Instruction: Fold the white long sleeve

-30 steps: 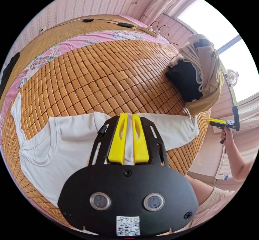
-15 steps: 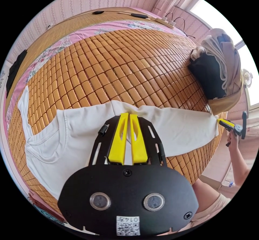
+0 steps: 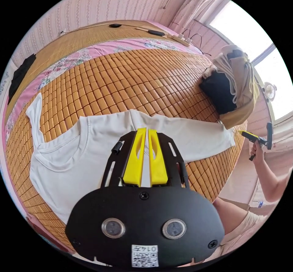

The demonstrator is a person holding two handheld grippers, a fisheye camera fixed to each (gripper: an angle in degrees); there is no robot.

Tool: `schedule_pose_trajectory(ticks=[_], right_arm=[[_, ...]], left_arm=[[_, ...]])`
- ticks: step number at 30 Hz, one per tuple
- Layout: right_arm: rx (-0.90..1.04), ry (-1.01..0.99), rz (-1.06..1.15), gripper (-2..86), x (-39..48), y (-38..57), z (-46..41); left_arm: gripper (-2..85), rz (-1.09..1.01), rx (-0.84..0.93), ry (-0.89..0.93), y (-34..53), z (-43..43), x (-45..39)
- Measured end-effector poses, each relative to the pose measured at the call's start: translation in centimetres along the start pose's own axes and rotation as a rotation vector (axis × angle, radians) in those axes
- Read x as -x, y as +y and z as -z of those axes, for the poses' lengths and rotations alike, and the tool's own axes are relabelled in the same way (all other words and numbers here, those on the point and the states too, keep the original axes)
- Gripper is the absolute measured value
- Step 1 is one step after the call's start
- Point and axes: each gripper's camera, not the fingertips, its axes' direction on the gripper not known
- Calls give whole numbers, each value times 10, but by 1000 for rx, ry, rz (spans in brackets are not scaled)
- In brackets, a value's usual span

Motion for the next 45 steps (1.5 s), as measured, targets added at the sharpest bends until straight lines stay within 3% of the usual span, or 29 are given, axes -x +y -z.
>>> schedule_pose_trajectory(ticks=[3,5,8,13,18,27,33,37,41,45], right_arm=[[24,15,67,-4,46,23,17],[148,-216,241,-3,108,44,5],[396,-394,527,-3,209,74,-27],[500,-297,808,-3,307,102,-42],[496,-210,846,-4,325,91,-19],[519,-213,898,-3,408,41,37],[219,-279,1128,0,572,-60,81],[70,-418,1087,13,720,-149,87],[111,-241,1059,64,851,-197,56],[270,-21,997,76,913,-217,14]], left_arm=[[-4,-47,74,10,53,22,-6],[-4,-35,134,8,91,31,-8],[-5,41,221,11,156,43,-11],[-6,220,308,32,235,50,-10],[-7,264,339,43,278,58,-10],[-7,414,124,83,326,136,17],[-7,591,-96,-102,375,210,71],[-6,664,-147,-123,401,225,89],[-4,695,-171,-122,424,235,92],[-3,698,-139,-132,444,240,90]])
